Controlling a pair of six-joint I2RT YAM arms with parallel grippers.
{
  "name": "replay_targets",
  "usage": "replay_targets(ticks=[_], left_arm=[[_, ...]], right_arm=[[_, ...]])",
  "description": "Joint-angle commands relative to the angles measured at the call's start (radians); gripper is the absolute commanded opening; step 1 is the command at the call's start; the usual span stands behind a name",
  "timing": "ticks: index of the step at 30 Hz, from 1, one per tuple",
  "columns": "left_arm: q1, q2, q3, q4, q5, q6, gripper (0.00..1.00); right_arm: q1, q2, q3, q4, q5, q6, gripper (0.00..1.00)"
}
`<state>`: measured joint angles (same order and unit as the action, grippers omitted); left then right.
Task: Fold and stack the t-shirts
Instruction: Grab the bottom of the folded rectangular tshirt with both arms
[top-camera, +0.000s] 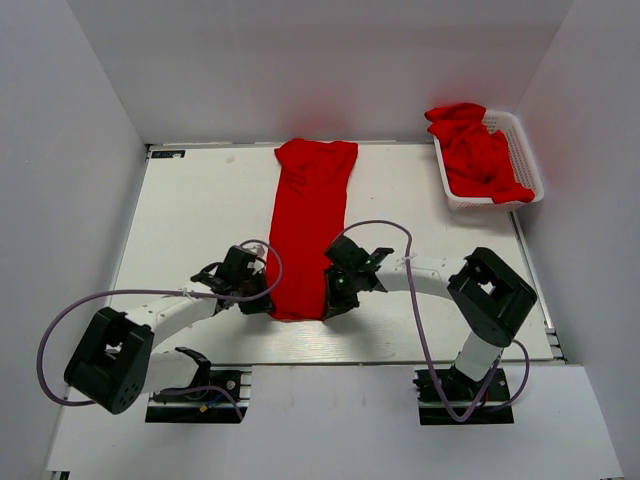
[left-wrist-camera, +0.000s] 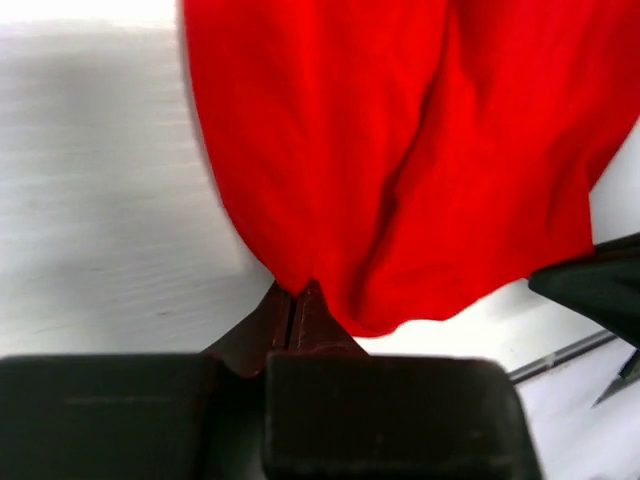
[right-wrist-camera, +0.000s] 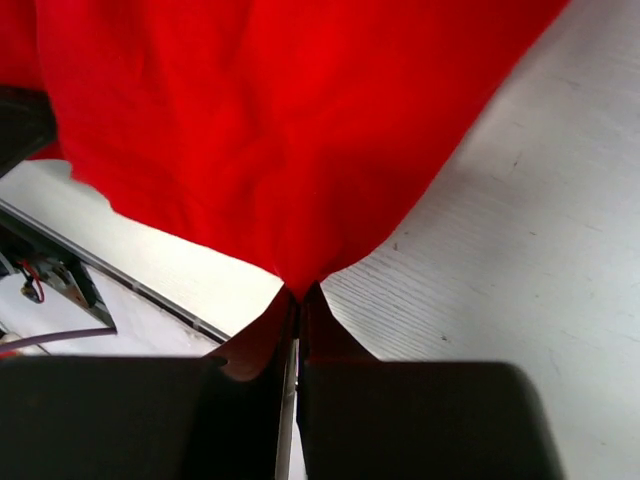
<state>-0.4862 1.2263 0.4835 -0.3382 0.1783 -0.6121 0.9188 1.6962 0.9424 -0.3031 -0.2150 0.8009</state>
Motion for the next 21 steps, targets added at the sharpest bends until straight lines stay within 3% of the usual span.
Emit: replay_targets(ticks=[1, 5, 11, 16, 21], left_arm=[[-0.029, 0.019, -0.013, -0.03, 0.027, 0.006, 0.0], [-0.06, -0.108, 0.018, -0.216, -0.029, -0.003, 0.0], [-0.078, -0.281, 0.018, -0.305, 0.007, -0.012, 0.0], [-0.088, -0.24, 0.108, -0.331, -0.003, -0.023, 0.0], [-0.06, -0.111, 0.303, -0.351, -0.172, -0.049, 0.0]], right_arm=[[0.006, -0.029, 0.003, 0.004, -0.006, -0.018, 0.0], [0.023, -0.094, -0.031, -0.08, -0.033, -0.071, 0.0], [0.072, -0.251, -0.151, -0.09, -0.112, -0.104, 0.0], [0.068, -0.257, -0.045, -0.16, -0.058, -0.149, 0.0], [0.034, -0.175, 0.102, -0.234, 0.06, -0.189, 0.0]])
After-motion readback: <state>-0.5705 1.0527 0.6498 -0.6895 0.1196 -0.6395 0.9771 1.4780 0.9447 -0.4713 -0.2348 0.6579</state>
